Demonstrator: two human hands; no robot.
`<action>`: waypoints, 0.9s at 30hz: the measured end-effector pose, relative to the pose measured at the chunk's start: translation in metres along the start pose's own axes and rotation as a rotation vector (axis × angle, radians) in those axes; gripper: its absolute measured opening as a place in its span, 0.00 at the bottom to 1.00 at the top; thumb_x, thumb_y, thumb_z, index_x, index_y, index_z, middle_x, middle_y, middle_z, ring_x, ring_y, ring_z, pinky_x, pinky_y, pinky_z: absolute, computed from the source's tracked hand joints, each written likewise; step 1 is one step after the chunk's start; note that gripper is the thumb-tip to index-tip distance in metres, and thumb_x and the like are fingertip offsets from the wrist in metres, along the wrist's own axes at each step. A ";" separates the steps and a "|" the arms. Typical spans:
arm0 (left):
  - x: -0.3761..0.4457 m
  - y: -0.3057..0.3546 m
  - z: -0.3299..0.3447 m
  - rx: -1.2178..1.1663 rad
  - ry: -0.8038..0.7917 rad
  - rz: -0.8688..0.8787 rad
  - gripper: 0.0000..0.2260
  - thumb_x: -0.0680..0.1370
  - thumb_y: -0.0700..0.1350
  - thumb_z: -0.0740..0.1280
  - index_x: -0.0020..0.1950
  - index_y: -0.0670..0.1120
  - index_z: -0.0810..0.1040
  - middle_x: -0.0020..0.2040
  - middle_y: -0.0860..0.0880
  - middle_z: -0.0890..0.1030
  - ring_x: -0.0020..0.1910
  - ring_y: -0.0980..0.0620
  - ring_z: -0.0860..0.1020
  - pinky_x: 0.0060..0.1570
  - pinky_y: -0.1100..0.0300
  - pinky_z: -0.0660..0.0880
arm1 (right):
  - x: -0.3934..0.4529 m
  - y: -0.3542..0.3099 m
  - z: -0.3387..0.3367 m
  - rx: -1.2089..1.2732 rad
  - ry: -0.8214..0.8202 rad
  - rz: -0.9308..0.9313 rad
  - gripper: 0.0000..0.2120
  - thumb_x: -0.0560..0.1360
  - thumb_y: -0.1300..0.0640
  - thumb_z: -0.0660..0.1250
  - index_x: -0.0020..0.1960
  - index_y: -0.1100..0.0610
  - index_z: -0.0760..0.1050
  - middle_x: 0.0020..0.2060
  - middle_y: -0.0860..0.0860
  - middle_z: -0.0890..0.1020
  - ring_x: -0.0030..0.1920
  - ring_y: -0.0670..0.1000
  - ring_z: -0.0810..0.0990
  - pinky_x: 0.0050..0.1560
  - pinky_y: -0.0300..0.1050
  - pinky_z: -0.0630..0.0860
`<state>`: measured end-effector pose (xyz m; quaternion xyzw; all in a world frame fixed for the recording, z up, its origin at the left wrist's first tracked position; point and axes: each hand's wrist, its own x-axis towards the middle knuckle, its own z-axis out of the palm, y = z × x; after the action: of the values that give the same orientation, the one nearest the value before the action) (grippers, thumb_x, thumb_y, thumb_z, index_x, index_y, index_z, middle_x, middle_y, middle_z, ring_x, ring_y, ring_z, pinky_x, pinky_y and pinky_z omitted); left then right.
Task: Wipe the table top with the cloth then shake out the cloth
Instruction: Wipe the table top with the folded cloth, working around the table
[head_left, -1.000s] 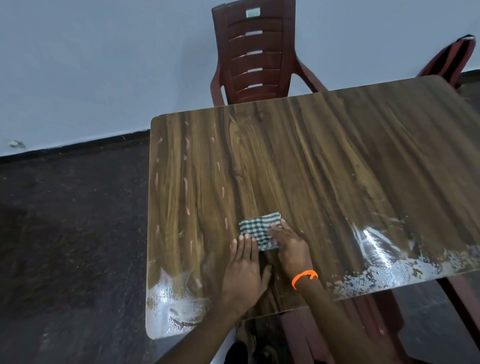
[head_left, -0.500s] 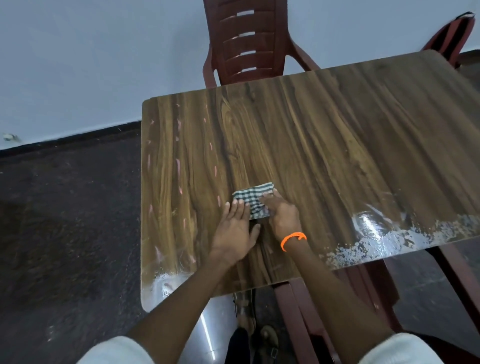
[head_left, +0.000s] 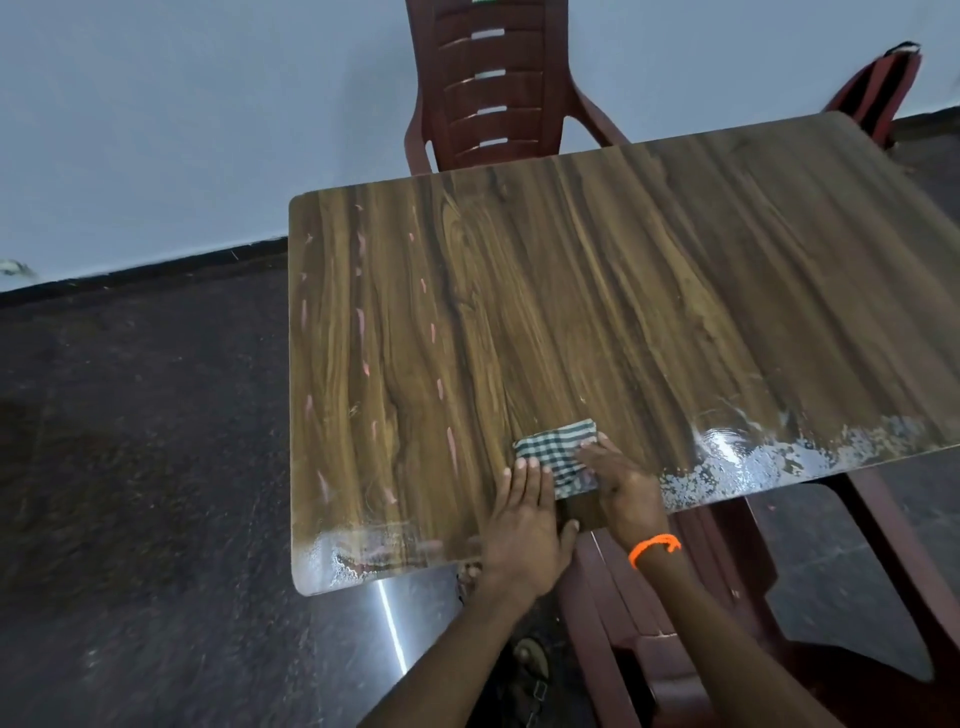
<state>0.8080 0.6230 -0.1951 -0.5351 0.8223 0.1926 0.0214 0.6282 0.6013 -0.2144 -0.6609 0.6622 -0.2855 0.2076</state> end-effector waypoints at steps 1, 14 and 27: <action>0.009 -0.001 -0.006 0.028 -0.015 0.006 0.37 0.80 0.62 0.45 0.81 0.37 0.54 0.82 0.38 0.55 0.82 0.43 0.48 0.80 0.46 0.41 | 0.008 0.002 0.003 -0.001 0.013 0.028 0.25 0.68 0.74 0.65 0.57 0.51 0.81 0.58 0.48 0.81 0.67 0.45 0.71 0.64 0.39 0.71; -0.056 -0.044 0.010 0.009 0.032 -0.082 0.36 0.82 0.62 0.46 0.82 0.38 0.51 0.82 0.38 0.53 0.82 0.44 0.46 0.80 0.45 0.45 | -0.029 -0.047 0.046 0.040 -0.080 -0.093 0.28 0.68 0.76 0.64 0.60 0.51 0.79 0.62 0.47 0.78 0.70 0.47 0.68 0.64 0.37 0.70; -0.022 -0.004 0.014 -0.033 0.092 -0.095 0.35 0.83 0.62 0.47 0.81 0.36 0.56 0.81 0.37 0.56 0.82 0.44 0.49 0.78 0.47 0.45 | -0.003 -0.019 0.022 -0.040 0.010 0.000 0.21 0.71 0.73 0.62 0.57 0.55 0.81 0.59 0.51 0.81 0.67 0.50 0.72 0.63 0.43 0.72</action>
<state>0.8181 0.6453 -0.2041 -0.5819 0.7929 0.1801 -0.0163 0.6573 0.6027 -0.2192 -0.6634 0.6689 -0.2756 0.1910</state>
